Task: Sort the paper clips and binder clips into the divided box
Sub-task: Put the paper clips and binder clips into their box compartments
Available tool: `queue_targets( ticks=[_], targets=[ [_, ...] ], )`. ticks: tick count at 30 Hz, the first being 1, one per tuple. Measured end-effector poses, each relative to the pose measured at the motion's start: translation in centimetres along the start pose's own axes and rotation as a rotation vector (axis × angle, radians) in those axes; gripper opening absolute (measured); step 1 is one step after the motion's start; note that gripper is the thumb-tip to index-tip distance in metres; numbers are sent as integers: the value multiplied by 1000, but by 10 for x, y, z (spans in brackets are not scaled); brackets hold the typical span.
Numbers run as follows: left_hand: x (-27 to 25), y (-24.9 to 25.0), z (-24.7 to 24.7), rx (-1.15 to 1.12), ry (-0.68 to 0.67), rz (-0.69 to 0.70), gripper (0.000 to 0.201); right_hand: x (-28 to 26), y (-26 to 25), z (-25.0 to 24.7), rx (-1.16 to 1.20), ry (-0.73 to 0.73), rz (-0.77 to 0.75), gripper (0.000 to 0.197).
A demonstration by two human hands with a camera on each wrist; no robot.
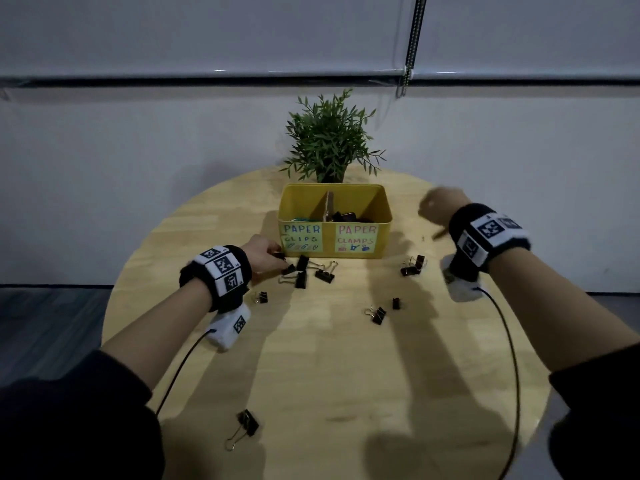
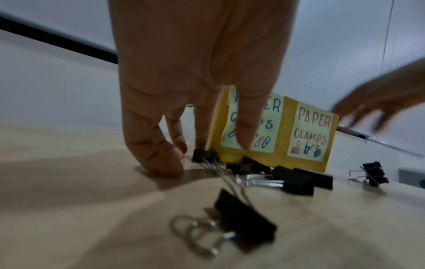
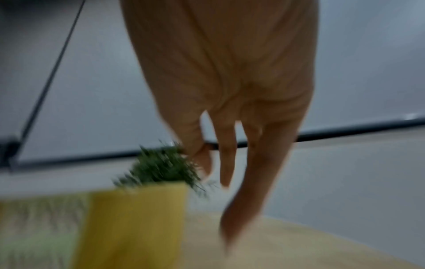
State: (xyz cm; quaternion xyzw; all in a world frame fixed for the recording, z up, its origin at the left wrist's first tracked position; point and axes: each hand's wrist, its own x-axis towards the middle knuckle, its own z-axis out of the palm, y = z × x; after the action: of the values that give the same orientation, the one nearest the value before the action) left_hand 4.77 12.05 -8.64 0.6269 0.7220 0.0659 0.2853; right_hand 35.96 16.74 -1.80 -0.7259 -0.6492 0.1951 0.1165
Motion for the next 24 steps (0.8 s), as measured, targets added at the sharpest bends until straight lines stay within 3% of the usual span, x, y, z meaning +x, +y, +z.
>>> queue_targets(
  ticks=[2, 4, 7, 11, 13, 17, 20, 24],
  targets=[
    [-2, 4, 5, -15, 2, 17, 54, -8, 28, 14, 5, -254, 120, 53],
    [-6, 8, 10, 2, -8, 9, 73, -24, 41, 30, 90, -441, 125, 74],
    [-21, 17, 19, 140, -44, -15, 100, -46, 35, 51, 28, -477, 3, 86],
    [-39, 31, 47, 262, -46, -11, 118, -72, 12, 72, -79, -493, -92, 110],
    [-43, 38, 58, 310, -44, 25, 103, -81, 5, 82, -143, -485, -164, 101],
    [-45, 48, 62, 295, -15, 90, 46, -84, -1, 97, -198, -426, -233, 52],
    [-47, 53, 64, 303, -11, 147, 32, -83, -1, 96, -184, -349, -244, 25],
    [-52, 56, 63, 225, -23, 220, 26, -86, 0, 97, -92, -309, -249, 18]
  ],
)
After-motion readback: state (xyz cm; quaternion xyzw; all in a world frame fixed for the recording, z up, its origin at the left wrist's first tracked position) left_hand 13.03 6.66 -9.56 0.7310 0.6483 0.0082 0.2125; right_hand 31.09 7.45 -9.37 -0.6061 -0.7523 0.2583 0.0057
